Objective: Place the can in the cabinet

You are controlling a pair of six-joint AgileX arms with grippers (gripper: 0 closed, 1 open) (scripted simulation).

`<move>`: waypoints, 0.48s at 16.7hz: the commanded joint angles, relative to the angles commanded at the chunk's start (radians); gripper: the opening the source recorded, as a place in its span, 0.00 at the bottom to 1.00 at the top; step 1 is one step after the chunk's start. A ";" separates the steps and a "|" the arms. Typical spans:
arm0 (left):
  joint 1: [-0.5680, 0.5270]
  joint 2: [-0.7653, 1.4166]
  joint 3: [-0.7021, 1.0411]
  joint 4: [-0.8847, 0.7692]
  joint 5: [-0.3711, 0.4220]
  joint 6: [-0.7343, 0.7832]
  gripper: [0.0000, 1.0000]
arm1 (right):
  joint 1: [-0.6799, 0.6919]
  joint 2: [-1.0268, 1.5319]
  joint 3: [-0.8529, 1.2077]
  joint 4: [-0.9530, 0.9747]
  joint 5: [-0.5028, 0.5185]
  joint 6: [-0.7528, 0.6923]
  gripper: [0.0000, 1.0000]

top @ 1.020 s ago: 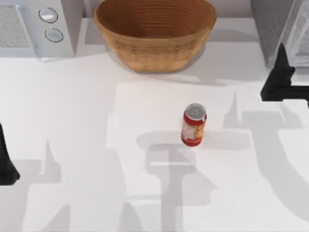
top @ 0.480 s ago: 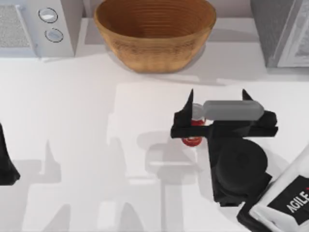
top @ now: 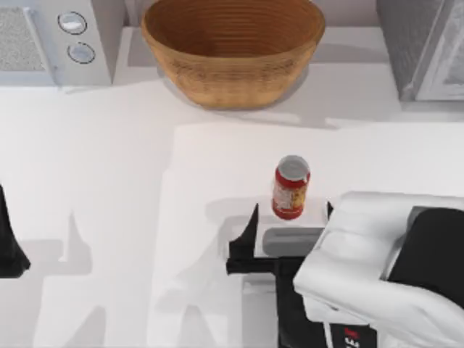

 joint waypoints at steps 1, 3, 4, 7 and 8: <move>0.000 0.000 0.000 0.000 0.000 0.000 1.00 | 0.005 0.012 0.003 0.009 0.005 -0.001 1.00; 0.000 0.000 0.000 0.000 0.000 0.000 1.00 | 0.006 0.017 0.004 0.013 0.007 -0.001 1.00; 0.000 0.000 0.000 0.000 0.000 0.000 1.00 | 0.006 0.017 0.004 0.013 0.007 -0.001 1.00; 0.000 0.000 0.000 0.000 0.000 0.000 1.00 | 0.002 0.076 0.043 -0.017 -0.008 0.023 1.00; 0.000 0.000 0.000 0.000 0.000 0.000 1.00 | -0.005 0.069 0.052 -0.015 -0.010 0.021 1.00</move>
